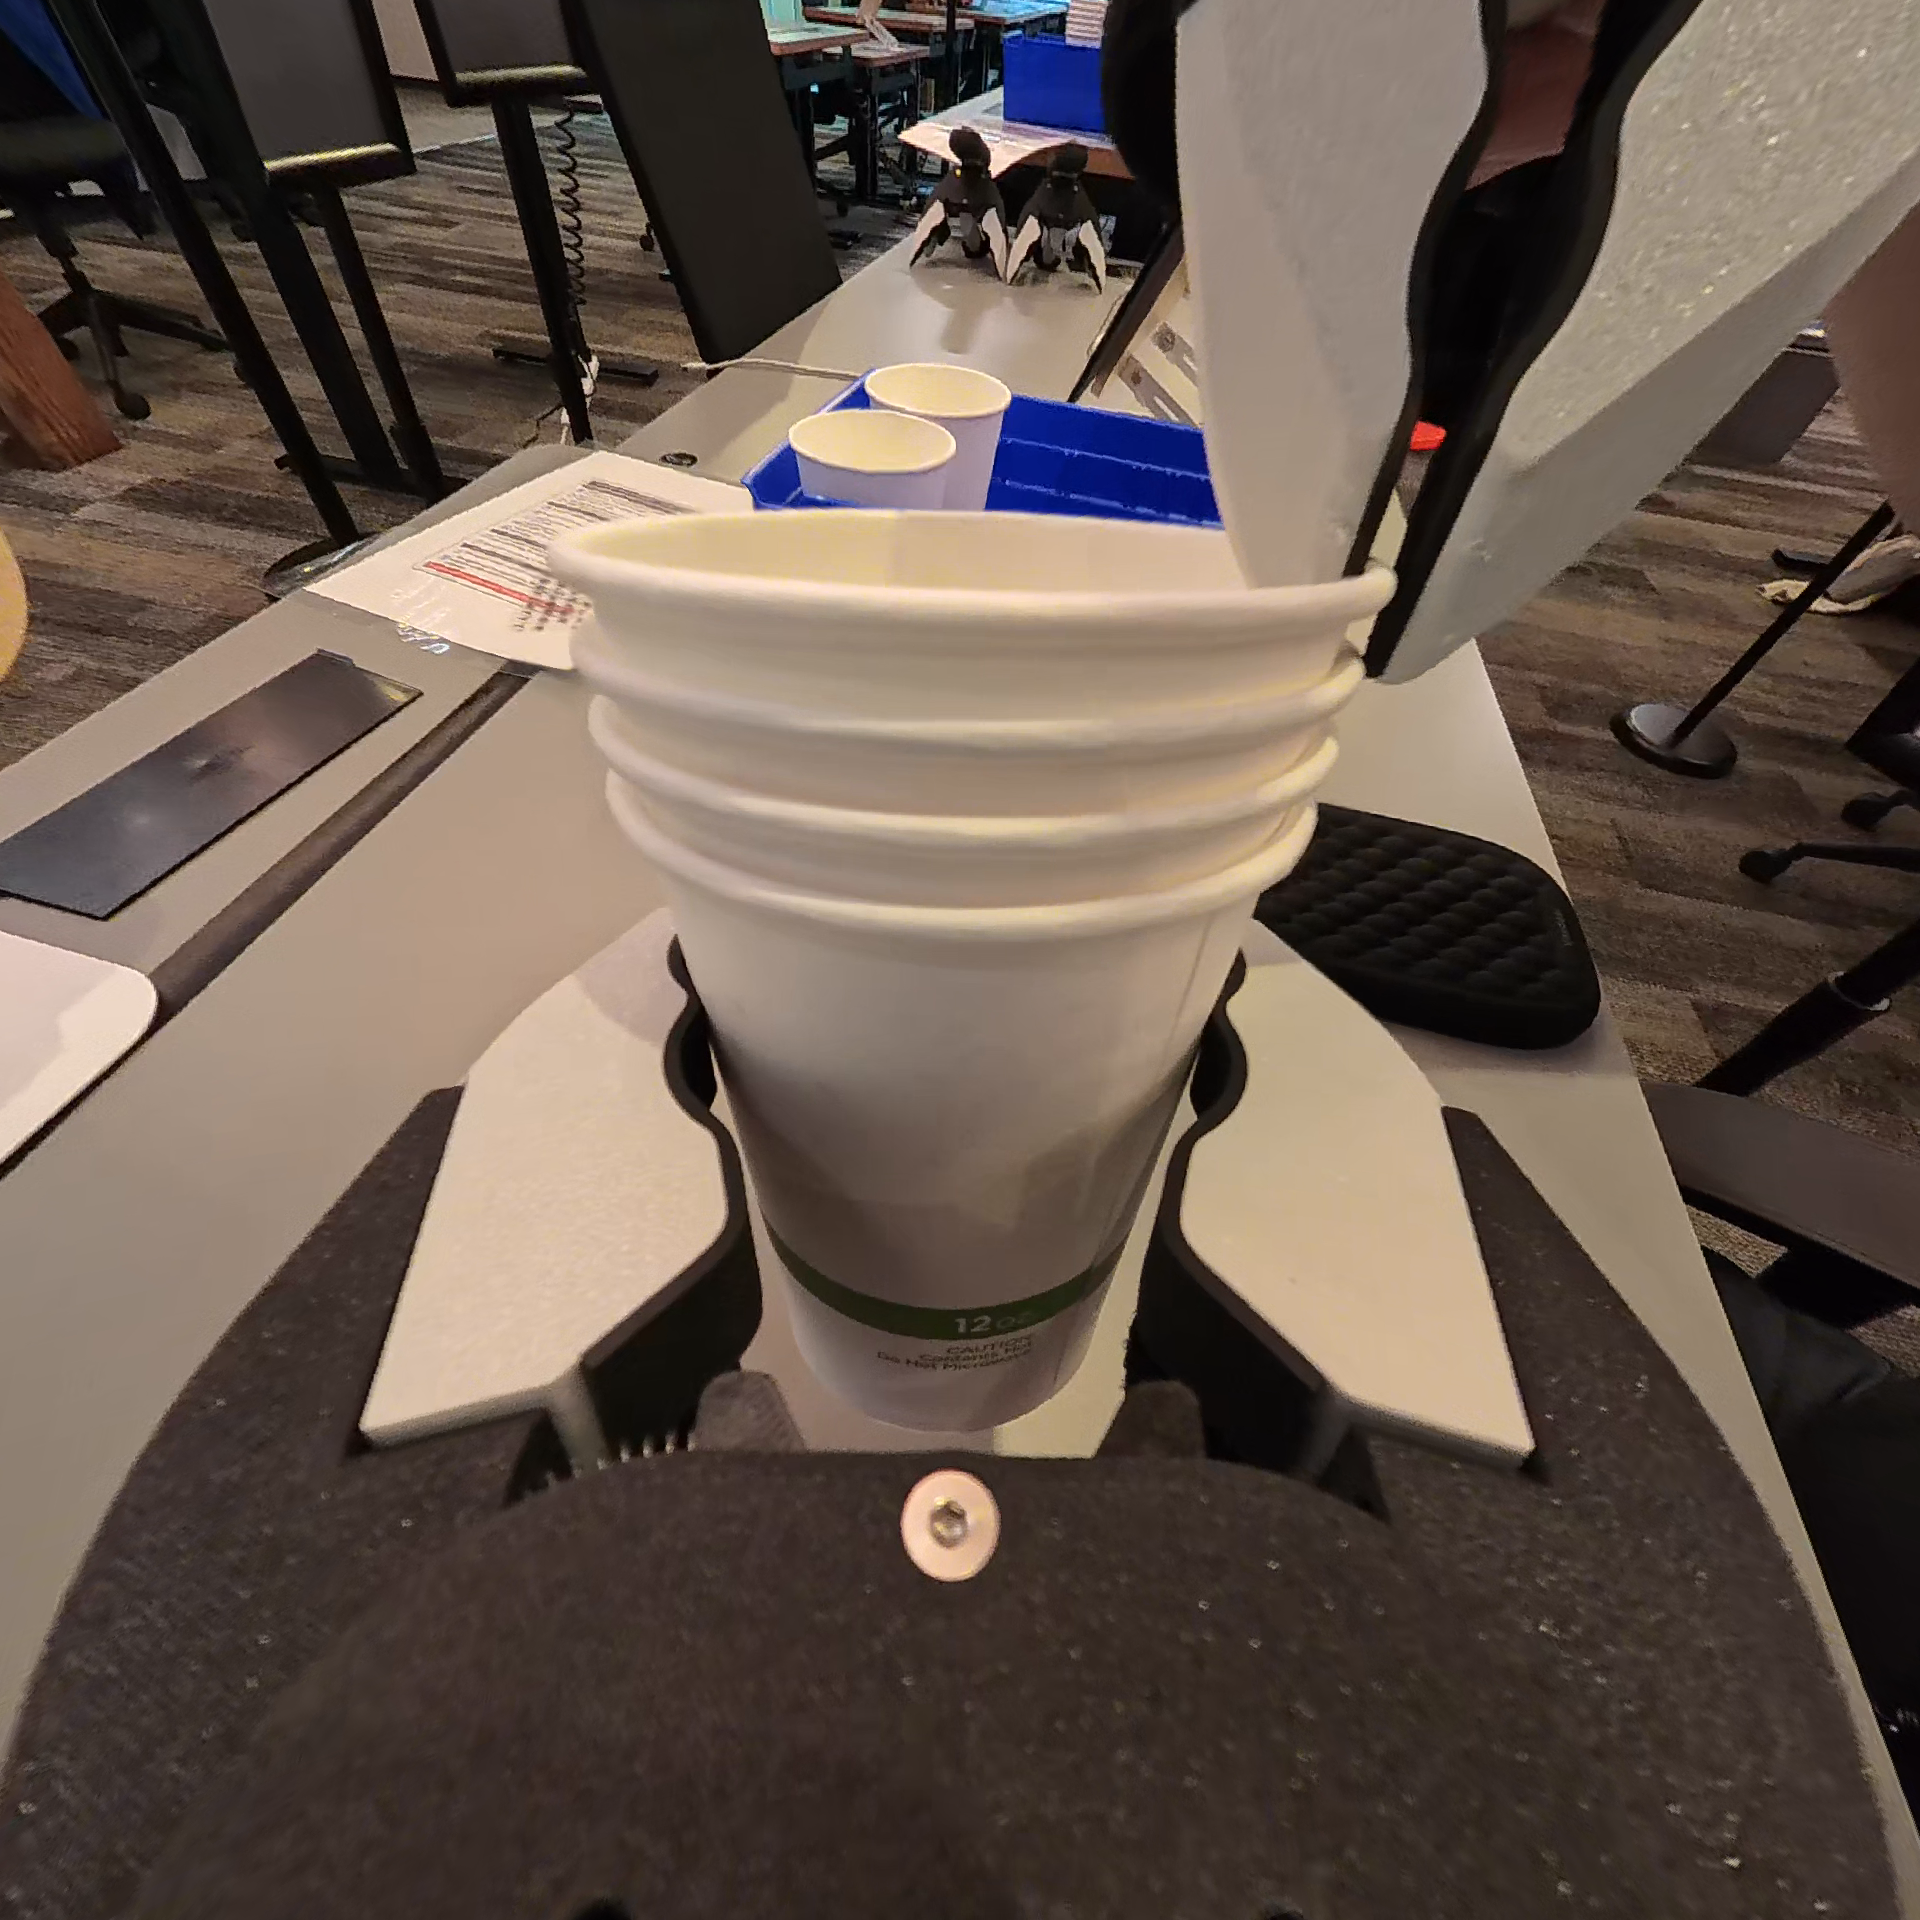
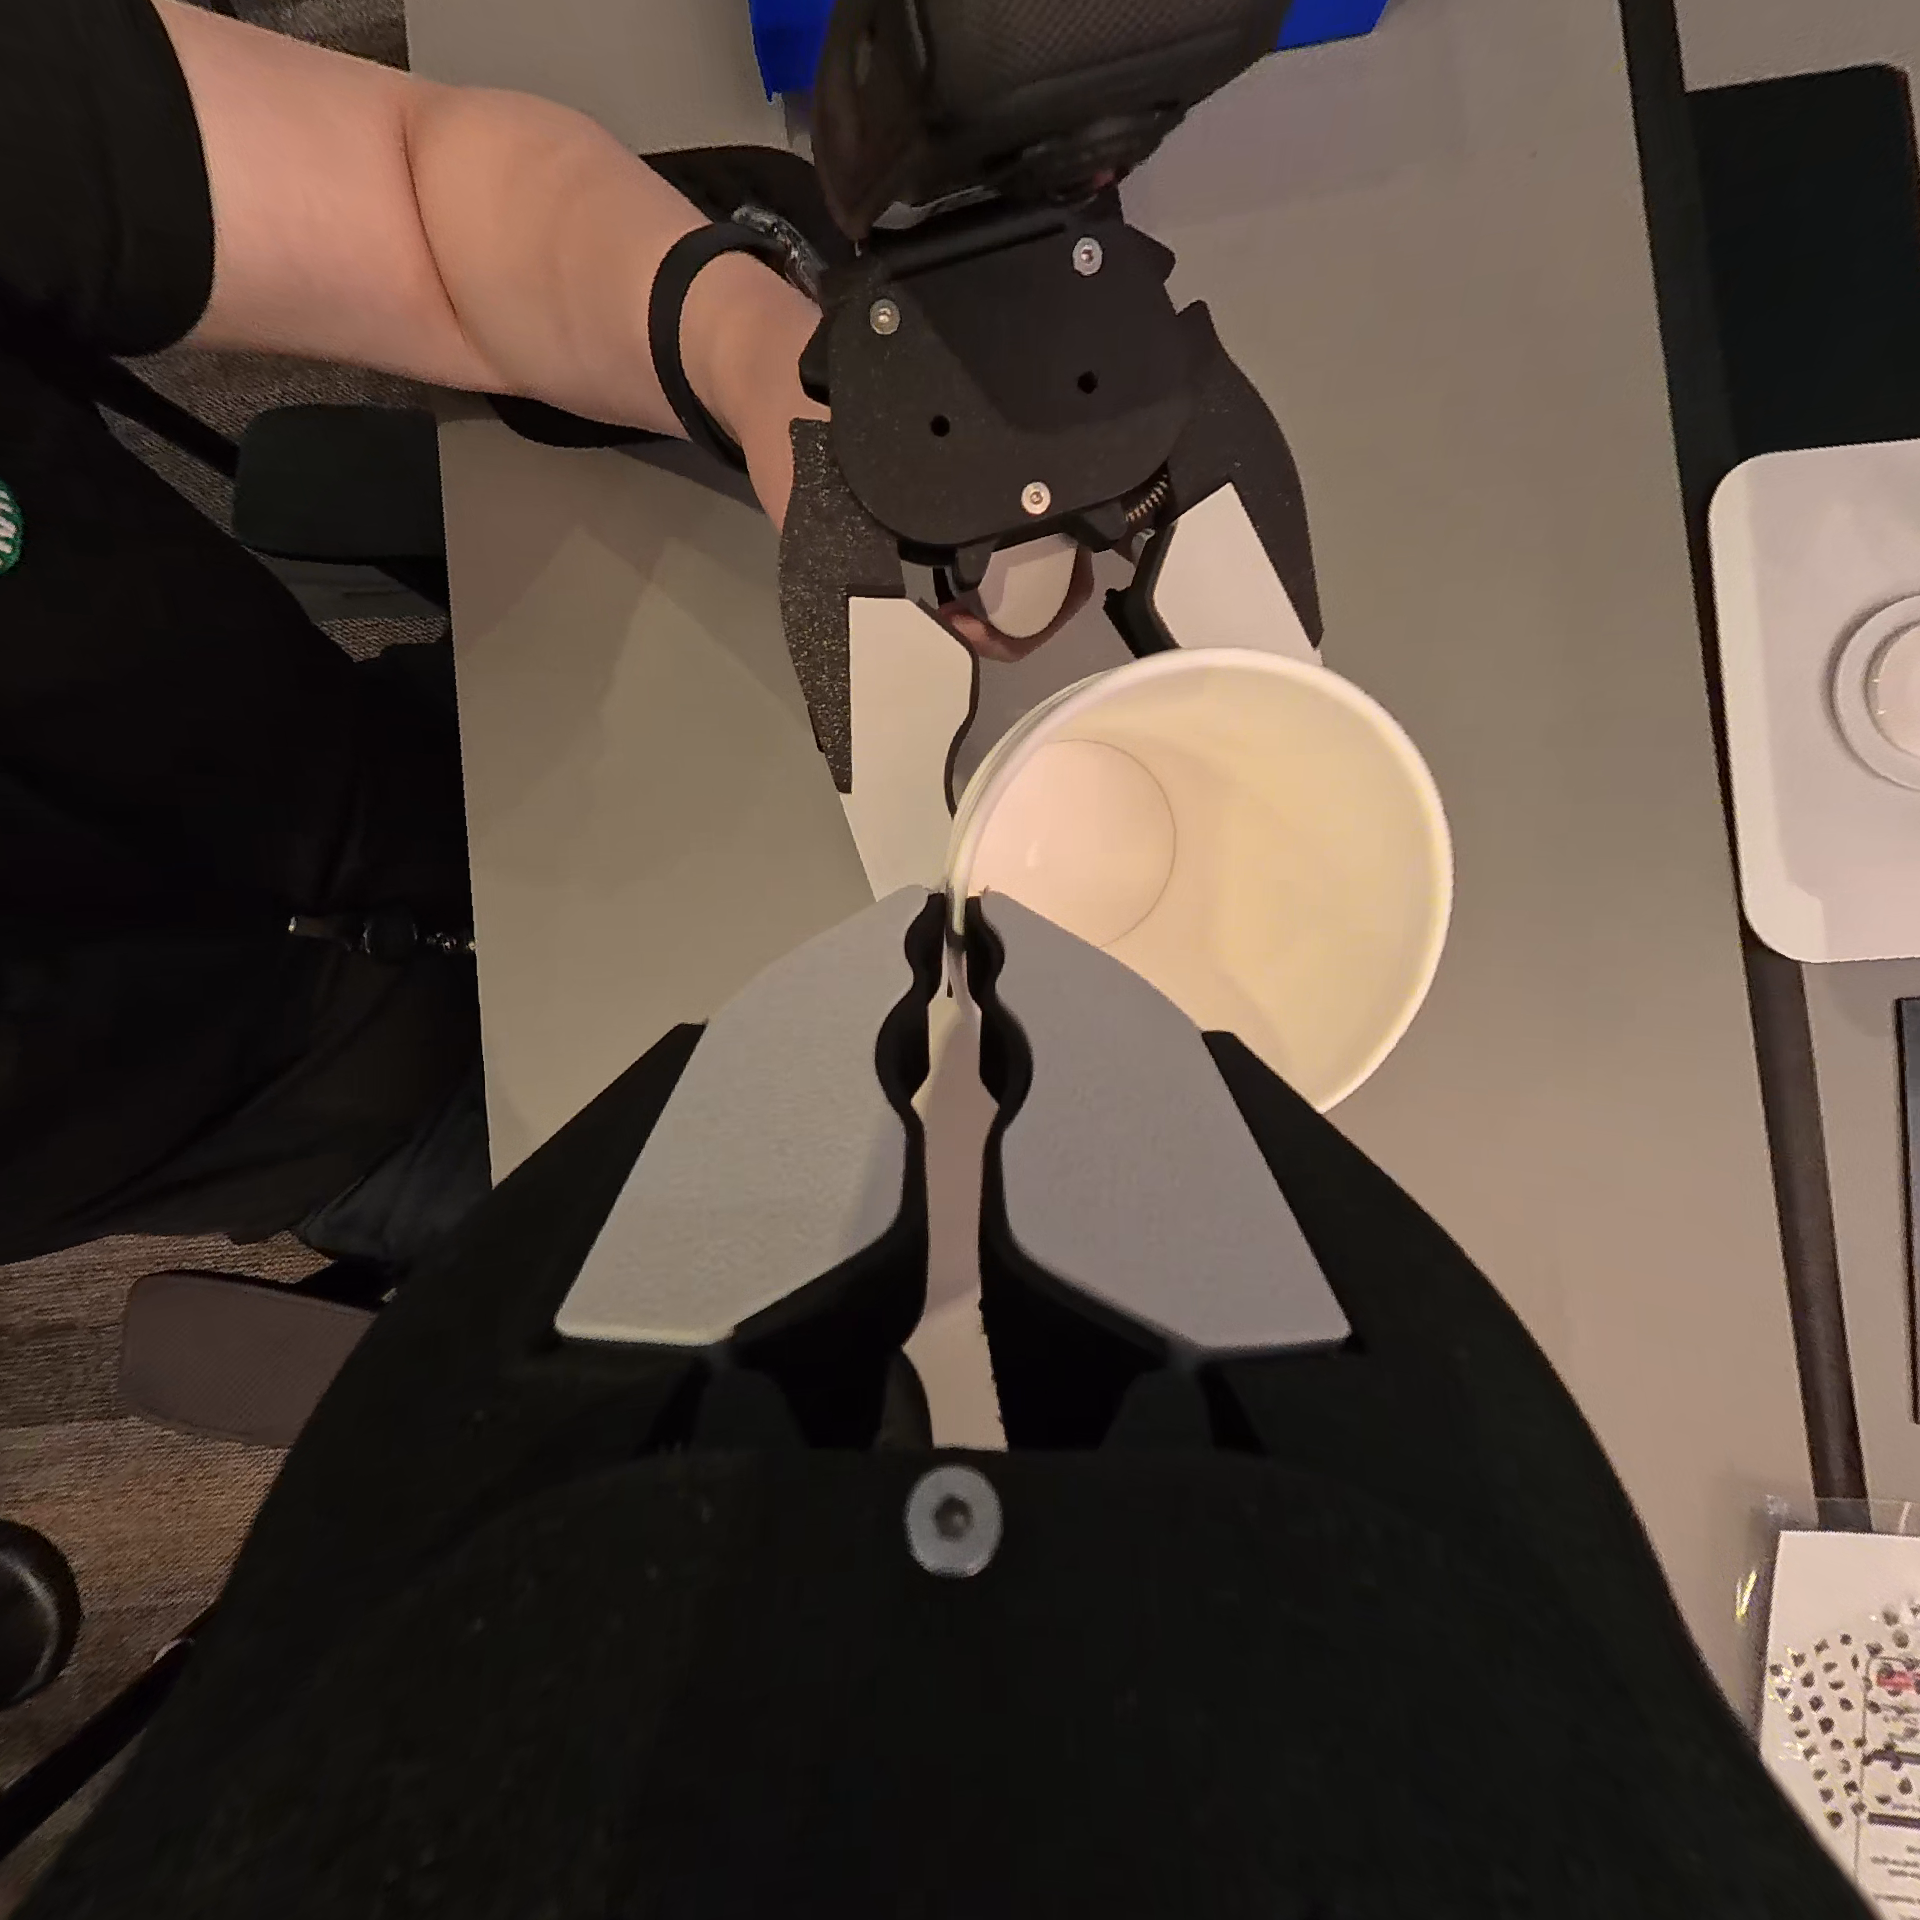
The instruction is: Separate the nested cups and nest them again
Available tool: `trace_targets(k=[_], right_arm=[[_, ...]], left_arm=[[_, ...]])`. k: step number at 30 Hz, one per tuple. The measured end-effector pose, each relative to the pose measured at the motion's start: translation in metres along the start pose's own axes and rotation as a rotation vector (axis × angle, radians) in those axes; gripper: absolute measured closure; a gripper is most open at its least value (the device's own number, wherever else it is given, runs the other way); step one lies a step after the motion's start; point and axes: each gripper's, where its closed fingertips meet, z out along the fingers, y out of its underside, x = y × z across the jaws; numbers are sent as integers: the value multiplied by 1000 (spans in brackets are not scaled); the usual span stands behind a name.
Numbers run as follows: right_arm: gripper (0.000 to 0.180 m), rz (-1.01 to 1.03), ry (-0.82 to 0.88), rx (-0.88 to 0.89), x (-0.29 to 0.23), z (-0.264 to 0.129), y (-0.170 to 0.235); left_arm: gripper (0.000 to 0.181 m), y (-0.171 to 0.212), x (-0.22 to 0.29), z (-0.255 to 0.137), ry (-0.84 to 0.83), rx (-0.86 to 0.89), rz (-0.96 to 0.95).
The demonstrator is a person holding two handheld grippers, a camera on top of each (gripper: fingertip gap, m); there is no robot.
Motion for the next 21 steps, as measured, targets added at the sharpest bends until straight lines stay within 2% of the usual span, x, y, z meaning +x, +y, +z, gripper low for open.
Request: trace_targets(k=[21], right_arm=[[176, 15, 0, -22, 7, -2, -13]], left_arm=[[90, -6, -10, -10, -27, 13, -10]])
